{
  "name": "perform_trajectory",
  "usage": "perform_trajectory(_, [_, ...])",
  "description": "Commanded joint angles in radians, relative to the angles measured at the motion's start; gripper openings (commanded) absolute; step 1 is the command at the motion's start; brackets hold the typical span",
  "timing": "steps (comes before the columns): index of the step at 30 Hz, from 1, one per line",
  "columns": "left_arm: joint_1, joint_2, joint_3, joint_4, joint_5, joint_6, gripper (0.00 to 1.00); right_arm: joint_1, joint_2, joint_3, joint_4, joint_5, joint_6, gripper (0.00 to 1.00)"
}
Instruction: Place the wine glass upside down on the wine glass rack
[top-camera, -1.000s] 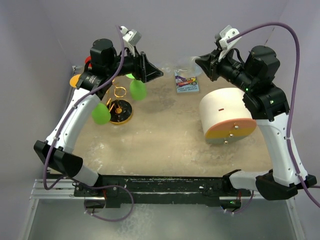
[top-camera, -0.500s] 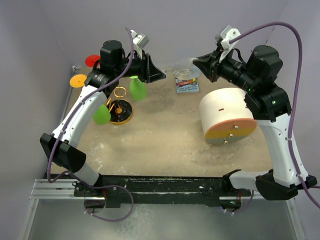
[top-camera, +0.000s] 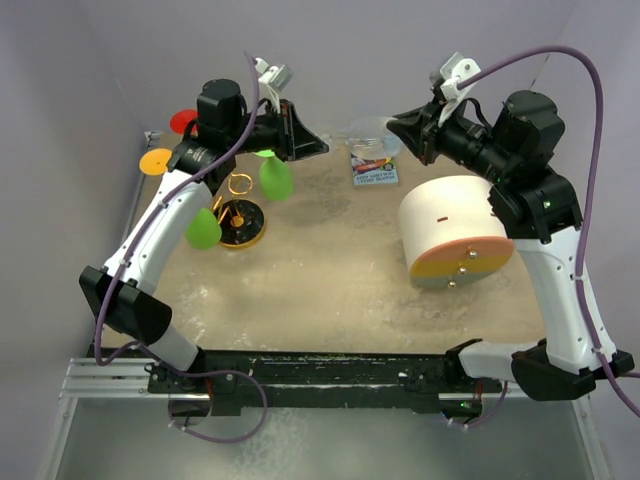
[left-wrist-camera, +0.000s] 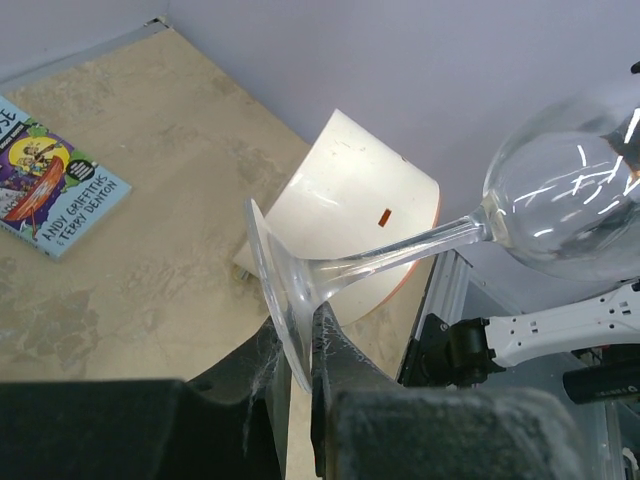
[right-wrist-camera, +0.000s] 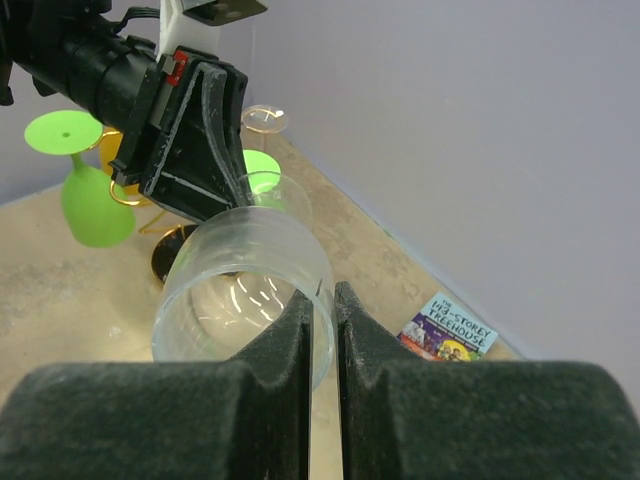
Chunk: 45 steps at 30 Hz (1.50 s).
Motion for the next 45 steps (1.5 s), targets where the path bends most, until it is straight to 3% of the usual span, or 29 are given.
perform_trajectory(1, [-0.01, -0.042, -0.02, 0.097, 0.035, 0.006, 0.0, 0.003, -0.023, -0.028, 0.079, -0.027, 0.005, 0.05])
perform_trajectory(18, [0.039, -0.146, -0.075, 0.093, -0.019, 0.086, 0.0, 0.003, -0.05, -0.032, 0.039, -0.01, -0.027, 0.53])
perform_trajectory(30, [0.05, -0.193, -0.007, -0.031, -0.188, 0.198, 0.0, -0.02, -0.087, 0.037, -0.023, -0.047, -0.037, 0.84])
perform_trajectory(37, [0.051, -0.21, 0.034, -0.102, -0.265, 0.313, 0.0, -0.081, -0.139, 0.038, -0.036, -0.071, -0.013, 0.9])
perform_trajectory(45, [0.01, -0.254, 0.057, -0.221, -0.433, 0.619, 0.0, -0.149, -0.157, 0.012, -0.036, -0.042, 0.012, 0.9])
